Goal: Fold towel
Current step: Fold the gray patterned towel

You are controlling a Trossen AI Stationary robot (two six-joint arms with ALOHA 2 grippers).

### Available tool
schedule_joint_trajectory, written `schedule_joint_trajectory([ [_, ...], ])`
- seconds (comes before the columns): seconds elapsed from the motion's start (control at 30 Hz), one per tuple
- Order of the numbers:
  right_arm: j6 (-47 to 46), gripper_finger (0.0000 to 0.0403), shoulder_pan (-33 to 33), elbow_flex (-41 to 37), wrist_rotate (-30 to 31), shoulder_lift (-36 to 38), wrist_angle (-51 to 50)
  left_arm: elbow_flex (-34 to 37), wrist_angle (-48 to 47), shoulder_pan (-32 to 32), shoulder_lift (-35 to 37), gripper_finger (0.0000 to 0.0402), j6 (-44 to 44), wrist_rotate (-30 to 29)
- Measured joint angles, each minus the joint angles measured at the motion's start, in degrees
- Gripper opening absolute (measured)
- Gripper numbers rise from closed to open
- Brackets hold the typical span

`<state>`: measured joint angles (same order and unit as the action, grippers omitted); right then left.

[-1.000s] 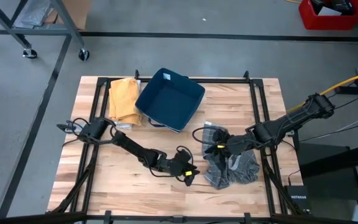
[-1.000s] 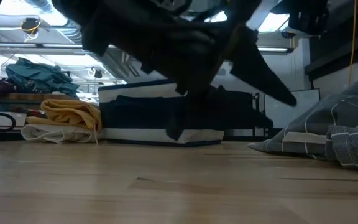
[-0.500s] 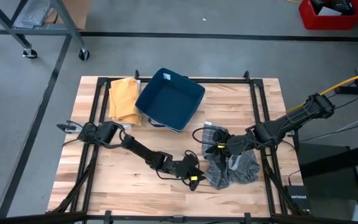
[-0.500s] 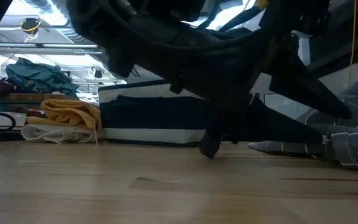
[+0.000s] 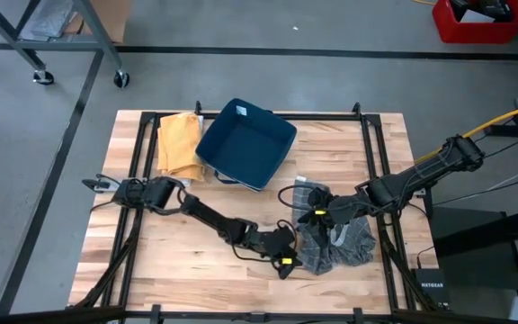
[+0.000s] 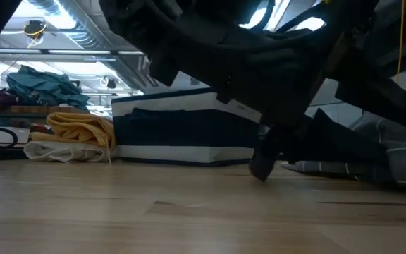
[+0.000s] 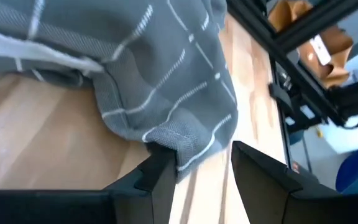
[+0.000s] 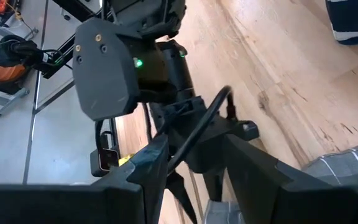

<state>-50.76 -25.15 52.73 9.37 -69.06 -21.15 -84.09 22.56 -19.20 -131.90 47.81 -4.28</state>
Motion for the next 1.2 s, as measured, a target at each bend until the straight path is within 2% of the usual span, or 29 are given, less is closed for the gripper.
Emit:
schedule_joint_trajectory([
  [0.2,0.04,0.0161,0.00,0.00,-1.08,0.00,-0.03,0.00,-0.84,-1.06,0.03,0.0130,-4.27,-0.65],
  [0.3,0.04,0.0161,0.00,0.00,-1.35,0.00,-0.02,0.11,0.59,-1.40,-0.10,0.0090,-6.13,-2.74],
  [0.4,0.04,0.0161,0.00,0.00,-1.44,0.02,0.00,0.13,2.58,-1.47,-0.11,0.0030,-6.53,-3.44],
  [0.47,0.19,0.0161,0.00,0.00,-1.47,0.48,-0.38,0.13,3.89,-1.44,-0.11,0.0009,-6.16,-3.56],
  [0.7,0.62,0.0161,-0.02,0.02,-2.56,6.22,-3.53,0.20,2.95,-1.53,3.61,0.0003,-4.92,-3.79],
  [0.9,3.96,0.0161,-1.58,0.02,0.98,13.77,-7.05,0.13,2.56,-1.51,11.88,0.0001,-11.01,-4.37],
  [1.07,4.74,0.0161,-4.18,0.04,5.34,18.54,-11.55,0.06,-2.56,-1.03,20.12,0.0001,-15.68,-8.54],
  [1.2,4.72,0.0161,-6.40,0.04,6.96,19.53,-15.74,0.09,-8.70,-0.69,26.22,0.0001,-18.19,-13.94],
])
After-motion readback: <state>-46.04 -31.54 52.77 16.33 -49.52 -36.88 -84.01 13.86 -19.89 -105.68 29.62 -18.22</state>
